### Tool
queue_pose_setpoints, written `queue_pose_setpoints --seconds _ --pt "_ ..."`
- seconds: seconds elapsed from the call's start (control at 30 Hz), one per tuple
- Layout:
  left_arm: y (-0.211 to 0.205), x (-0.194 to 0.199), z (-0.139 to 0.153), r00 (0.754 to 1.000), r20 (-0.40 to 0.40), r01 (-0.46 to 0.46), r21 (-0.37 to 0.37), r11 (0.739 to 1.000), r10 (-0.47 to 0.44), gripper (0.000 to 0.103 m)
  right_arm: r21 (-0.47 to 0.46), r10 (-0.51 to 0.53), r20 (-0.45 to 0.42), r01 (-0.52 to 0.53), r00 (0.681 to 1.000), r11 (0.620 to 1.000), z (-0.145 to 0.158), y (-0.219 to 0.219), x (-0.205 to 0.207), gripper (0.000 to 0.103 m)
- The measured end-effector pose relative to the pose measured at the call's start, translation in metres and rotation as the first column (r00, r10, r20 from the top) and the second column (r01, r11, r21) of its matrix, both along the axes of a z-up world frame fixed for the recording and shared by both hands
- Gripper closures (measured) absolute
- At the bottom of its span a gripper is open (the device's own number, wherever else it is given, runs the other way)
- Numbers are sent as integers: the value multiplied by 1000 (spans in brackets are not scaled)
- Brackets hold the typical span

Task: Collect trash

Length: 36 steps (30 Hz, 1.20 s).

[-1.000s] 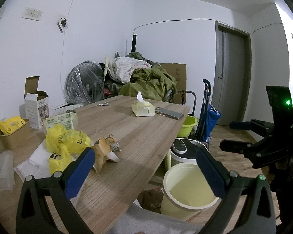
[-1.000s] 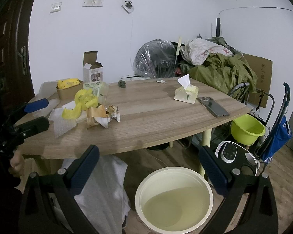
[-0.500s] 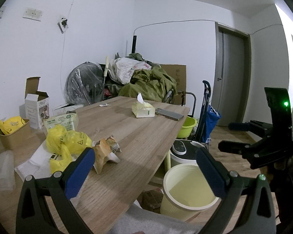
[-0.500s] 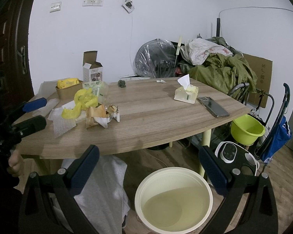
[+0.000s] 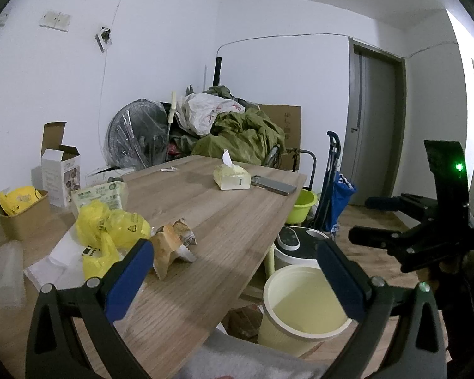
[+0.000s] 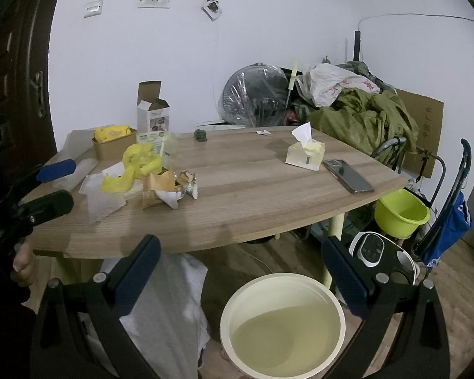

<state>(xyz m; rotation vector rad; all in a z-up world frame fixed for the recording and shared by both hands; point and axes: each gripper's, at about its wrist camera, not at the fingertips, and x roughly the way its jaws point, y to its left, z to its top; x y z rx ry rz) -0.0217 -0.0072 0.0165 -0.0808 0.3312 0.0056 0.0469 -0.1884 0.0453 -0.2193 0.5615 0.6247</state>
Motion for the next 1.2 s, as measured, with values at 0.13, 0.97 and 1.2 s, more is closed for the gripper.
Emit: queue_pose_setpoints --seconds 0.13,0.97,1.2 --pt "2 -1 -1 1000 -6 2 -14 1000 -2 0 -14 5 -2 -5 1000 1000 0 3 1 2" --pt "81 -19 -14 967 -87 -244 -47 969 239 0 -49 147 -38 -149 988 988 -21 87 53 2" --pt "107 -23 -24 935 -149 -331 -50 942 321 0 -24 217 -83 -220 973 975 -40 128 73 2"
